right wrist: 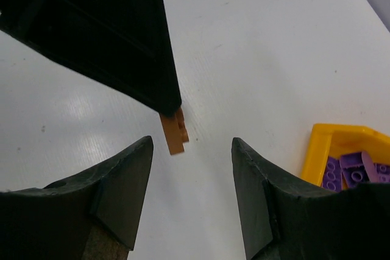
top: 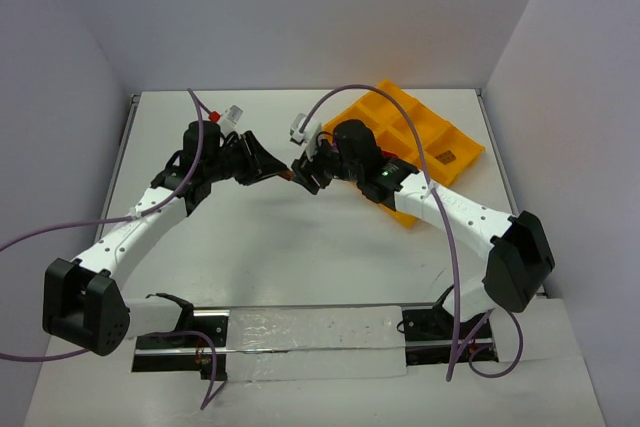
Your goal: Sort the legos into containers by color
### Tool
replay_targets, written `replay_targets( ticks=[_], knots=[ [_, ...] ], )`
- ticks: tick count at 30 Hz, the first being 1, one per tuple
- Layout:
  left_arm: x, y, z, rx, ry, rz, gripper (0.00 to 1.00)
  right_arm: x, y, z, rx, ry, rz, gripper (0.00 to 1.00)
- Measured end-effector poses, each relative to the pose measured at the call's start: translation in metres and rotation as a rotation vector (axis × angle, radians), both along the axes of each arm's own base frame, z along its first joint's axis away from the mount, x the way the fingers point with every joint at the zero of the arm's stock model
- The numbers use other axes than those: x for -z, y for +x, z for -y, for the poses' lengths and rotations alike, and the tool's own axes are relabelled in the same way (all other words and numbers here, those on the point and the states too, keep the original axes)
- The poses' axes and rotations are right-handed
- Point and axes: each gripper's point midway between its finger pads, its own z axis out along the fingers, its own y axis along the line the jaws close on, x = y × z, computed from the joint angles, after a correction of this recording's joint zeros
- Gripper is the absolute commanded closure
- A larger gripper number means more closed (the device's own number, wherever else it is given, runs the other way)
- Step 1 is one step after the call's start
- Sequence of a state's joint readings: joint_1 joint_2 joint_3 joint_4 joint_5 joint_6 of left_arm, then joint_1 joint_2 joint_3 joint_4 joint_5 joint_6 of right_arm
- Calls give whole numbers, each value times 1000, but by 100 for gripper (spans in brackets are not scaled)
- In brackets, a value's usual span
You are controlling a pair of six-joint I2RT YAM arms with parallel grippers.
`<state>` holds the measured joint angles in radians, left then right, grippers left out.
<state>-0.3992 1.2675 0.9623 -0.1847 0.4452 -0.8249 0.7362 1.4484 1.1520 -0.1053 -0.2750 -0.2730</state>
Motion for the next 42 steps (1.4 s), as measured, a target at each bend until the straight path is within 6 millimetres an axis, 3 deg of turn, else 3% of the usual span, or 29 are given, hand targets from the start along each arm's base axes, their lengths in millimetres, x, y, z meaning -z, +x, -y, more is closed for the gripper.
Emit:
replay_targets(
  ticks=[9, 23, 27, 32, 33, 35, 37, 38, 42],
  knots=[
    [-1, -1, 0, 3, -1, -1, 100, 5, -1, -33, -68, -8, -2, 43],
    [-4, -3, -1, 5, -5, 7, 100, 11, -3, -37, -67, -4, -32, 68],
    [-5, -3, -1, 2, -2, 11, 100, 12, -3, -38, -70, -2, -38, 78],
    [-5, -3, -3, 4, 7, 20, 97, 13, -4, -39, -73, 0, -43, 100],
    [-5, -3, -3, 3, 8, 22, 94, 12, -4, -39, -72, 1, -43, 100],
    [-7, -3, -4, -2, 10, 27, 60, 11, -3, -40, -73, 5, -40, 100],
    [-8, -2, -6, -11, 17, 31, 36, 10, -3, -41, -69, 11, -36, 100],
    [-9, -2, -6, -17, 21, 32, 6, 10, -2, -41, -62, 15, -35, 100],
    [-21, -1, -10, -37, 28, 54, 1, 24, 2, -33, -15, 5, -60, 100]
  ],
)
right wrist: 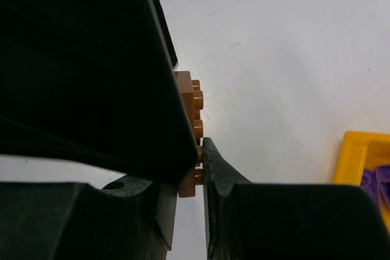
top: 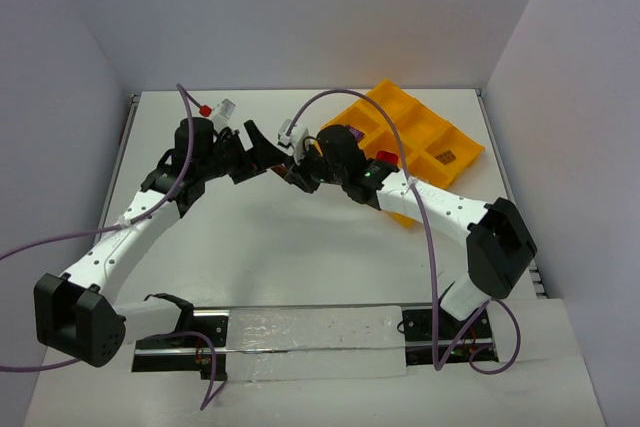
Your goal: Sort the legos into containers by color
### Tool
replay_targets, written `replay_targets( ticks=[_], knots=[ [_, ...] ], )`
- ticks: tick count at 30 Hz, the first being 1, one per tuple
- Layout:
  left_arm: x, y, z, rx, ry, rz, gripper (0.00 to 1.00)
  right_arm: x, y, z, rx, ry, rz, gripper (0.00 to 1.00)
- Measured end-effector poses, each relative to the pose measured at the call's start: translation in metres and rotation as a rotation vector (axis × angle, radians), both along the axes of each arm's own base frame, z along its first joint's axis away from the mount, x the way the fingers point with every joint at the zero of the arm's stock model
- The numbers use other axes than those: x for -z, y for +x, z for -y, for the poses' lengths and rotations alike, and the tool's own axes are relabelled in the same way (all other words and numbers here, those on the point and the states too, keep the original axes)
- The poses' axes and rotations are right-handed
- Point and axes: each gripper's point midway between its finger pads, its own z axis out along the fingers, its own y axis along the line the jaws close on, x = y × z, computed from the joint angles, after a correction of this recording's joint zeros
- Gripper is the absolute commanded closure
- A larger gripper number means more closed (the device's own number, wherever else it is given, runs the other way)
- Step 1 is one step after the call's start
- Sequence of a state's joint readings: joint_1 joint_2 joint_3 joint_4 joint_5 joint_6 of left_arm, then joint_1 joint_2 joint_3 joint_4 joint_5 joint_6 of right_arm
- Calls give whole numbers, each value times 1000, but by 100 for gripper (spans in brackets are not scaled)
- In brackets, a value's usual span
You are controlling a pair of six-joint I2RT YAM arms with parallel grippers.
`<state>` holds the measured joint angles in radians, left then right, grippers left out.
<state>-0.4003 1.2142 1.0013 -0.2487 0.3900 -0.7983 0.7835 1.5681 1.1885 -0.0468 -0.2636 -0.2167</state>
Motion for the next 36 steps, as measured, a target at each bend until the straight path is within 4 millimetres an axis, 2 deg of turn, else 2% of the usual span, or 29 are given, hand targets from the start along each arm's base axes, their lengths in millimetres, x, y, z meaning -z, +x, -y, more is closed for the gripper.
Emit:
replay_targets(
  ticks=[3, 6, 9, 11, 13, 18, 22, 25, 29, 31, 33, 36],
  knots=[
    [-11, 3, -4, -22, 11, 27, 1, 16, 3, 13, 46, -19, -39, 100],
    [-18, 7, -7, -41, 29, 49, 1, 24, 11, 30, 110, -31, -64, 100],
    [-19, 10, -14, -71, 60, 53, 1, 20, 22, 54, 199, -19, -73, 100],
    [-17, 13, -21, -100, 89, 47, 1, 14, 32, 79, 290, 8, -85, 100],
    [-16, 16, -28, -129, 112, 44, 1, 7, 47, 114, 421, 51, -101, 100],
    [-10, 21, -44, -195, 171, 33, 1, -4, 74, 225, 840, 193, -145, 100],
    [-5, 22, -50, -224, 200, 22, 1, -5, 78, 299, 1133, 306, -168, 100],
    [-3, 23, -54, -241, 212, 18, 1, 4, 71, 336, 1291, 367, -189, 100],
    [-2, 25, -57, -255, 221, 18, 1, 11, 63, 378, 1475, 424, -204, 100],
    [-2, 25, -57, -252, 226, 22, 1, 11, 61, 391, 1531, 434, -195, 100],
    [-1, 24, -57, -242, 234, 28, 1, 12, 58, 401, 1571, 428, -190, 100],
    [1, 24, -56, -227, 243, 27, 1, 14, 57, 404, 1590, 411, -194, 100]
  ],
)
